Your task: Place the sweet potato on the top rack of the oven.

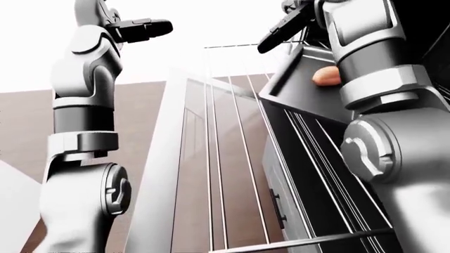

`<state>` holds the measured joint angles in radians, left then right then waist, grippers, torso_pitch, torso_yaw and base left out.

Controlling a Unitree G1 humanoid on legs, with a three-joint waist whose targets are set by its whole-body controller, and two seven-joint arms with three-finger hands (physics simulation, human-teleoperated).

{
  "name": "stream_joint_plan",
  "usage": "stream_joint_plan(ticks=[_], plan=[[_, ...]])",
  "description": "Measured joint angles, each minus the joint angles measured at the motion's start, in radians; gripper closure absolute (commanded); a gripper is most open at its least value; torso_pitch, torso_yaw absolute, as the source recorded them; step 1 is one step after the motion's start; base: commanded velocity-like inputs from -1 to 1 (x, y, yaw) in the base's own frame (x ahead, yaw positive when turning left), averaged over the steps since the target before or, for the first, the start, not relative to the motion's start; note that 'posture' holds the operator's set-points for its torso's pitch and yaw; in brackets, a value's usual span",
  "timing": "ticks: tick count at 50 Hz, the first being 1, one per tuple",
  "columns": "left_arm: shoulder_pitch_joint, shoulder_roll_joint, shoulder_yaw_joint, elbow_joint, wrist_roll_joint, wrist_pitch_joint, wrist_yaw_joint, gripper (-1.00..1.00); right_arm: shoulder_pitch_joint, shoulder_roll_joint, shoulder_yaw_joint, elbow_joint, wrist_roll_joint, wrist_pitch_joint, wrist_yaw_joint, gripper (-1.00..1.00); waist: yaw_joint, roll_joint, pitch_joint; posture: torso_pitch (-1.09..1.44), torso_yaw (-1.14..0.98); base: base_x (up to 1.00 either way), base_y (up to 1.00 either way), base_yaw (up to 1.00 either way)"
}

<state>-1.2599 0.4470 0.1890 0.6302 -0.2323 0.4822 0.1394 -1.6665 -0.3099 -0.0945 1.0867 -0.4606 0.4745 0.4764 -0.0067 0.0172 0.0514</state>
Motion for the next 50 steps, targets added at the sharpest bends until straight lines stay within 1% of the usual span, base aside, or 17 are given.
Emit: stream_joint_plan(ticks=[6, 11, 17, 25, 30, 40, 45, 50], plan=[[-0.009, 0.004, 0.004, 0.050, 0.007, -0.046, 0.000, -1.00, 0.010, 0.021, 0.008, -0.014, 0.061, -0.010, -0.034, -1.00, 0.000, 0.002, 0.002, 0.00, 0.00, 0.00, 0.00, 0.00], [0.014, -0.009, 0.004, 0.043, 0.000, -0.079, 0.007, -1.00, 0.019, 0.040, 0.027, -0.038, 0.100, -0.079, -0.035, -1.00, -0.002, 0.005, 0.004, 0.00, 0.00, 0.00, 0.00, 0.00], [0.046, -0.007, 0.007, 0.028, -0.011, -0.100, 0.006, -1.00, 0.010, 0.045, 0.025, -0.052, 0.135, -0.124, -0.054, -1.00, -0.004, 0.006, 0.007, 0.00, 0.00, 0.00, 0.00, 0.00], [0.055, -0.006, 0.012, -0.042, -0.040, -0.139, 0.000, -1.00, 0.009, 0.037, 0.015, -0.073, 0.190, -0.155, -0.080, -1.00, -0.003, 0.003, 0.005, 0.00, 0.00, 0.00, 0.00, 0.00], [0.044, -0.003, 0.013, -0.032, -0.049, -0.153, 0.010, -1.00, 0.010, 0.027, 0.020, -0.083, 0.203, -0.173, -0.095, -1.00, -0.003, 0.004, 0.003, 0.00, 0.00, 0.00, 0.00, 0.00], [0.029, 0.006, 0.016, -0.032, -0.065, -0.180, 0.026, -1.00, 0.005, 0.022, 0.028, -0.102, 0.208, -0.209, -0.108, -1.00, -0.005, 0.006, 0.007, 0.00, 0.00, 0.00, 0.00, 0.00], [0.029, 0.011, 0.015, -0.037, -0.072, -0.188, 0.030, -1.00, 0.000, 0.011, 0.021, -0.100, 0.207, -0.240, -0.133, -1.00, -0.004, 0.005, 0.008, 0.00, 0.00, 0.00, 0.00, 0.00], [0.012, 0.016, 0.024, -0.006, -0.081, -0.215, 0.040, -1.00, -0.015, 0.005, 0.023, -0.099, 0.205, -0.299, -0.156, -1.00, -0.005, 0.005, 0.010, 0.00, 0.00, 0.00, 0.00, 0.00]])
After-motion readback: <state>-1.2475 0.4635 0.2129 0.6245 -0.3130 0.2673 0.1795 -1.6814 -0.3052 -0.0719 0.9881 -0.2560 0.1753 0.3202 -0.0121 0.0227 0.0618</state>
